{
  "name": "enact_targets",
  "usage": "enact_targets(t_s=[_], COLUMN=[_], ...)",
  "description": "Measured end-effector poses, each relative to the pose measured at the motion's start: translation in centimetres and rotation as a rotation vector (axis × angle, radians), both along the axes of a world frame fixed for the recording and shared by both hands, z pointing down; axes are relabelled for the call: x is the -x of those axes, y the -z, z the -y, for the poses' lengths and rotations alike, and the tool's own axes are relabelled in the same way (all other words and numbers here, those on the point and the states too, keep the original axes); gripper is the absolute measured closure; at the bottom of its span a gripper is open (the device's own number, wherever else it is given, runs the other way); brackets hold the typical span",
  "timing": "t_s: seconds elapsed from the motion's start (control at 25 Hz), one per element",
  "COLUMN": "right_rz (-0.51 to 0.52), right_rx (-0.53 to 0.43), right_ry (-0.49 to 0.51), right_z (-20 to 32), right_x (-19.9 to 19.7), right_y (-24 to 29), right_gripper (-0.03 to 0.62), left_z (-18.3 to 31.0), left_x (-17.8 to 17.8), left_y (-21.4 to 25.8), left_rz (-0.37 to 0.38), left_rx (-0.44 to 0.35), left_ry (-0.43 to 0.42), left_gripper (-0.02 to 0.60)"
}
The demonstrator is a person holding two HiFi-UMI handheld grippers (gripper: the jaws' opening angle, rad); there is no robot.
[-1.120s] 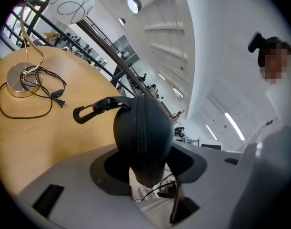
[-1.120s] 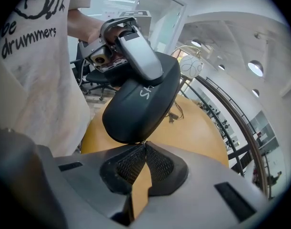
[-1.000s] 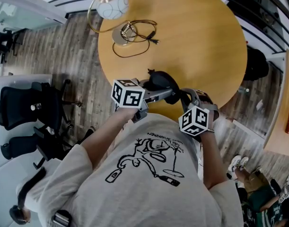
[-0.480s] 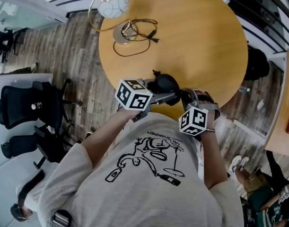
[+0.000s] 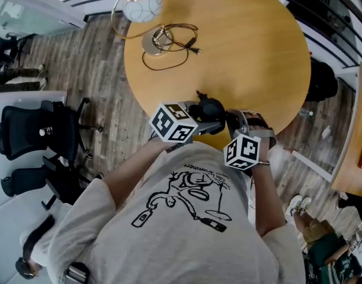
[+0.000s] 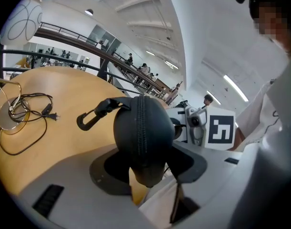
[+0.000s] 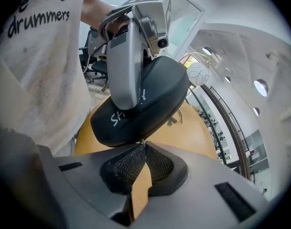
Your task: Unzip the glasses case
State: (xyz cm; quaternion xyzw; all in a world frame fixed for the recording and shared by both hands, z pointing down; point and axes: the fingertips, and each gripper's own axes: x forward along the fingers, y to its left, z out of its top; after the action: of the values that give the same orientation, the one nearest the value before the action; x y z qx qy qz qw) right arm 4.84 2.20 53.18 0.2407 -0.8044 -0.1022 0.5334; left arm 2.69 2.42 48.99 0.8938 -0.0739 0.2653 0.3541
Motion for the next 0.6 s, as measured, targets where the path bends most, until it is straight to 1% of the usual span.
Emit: enact_targets(t_s=[0.36, 0.6], right_rz=[0.004, 0.004], right_rx=[-0.037, -0.065], right_ry=[0.030, 0.047], right_z=[0.3, 0.5], right_x=[0.7, 1.2], right_y=[0.8, 1.5], right_gripper=[0.572, 0.572], left_z=[-1.5, -2.5], left_x=[0.2, 0.5], left_y=[-1.4, -2.7], left_rz=[0.083, 0.162], left_rx=[-0.032, -0.061], left_ry=[-0.084, -0.152], left_gripper=[0.364, 0.364])
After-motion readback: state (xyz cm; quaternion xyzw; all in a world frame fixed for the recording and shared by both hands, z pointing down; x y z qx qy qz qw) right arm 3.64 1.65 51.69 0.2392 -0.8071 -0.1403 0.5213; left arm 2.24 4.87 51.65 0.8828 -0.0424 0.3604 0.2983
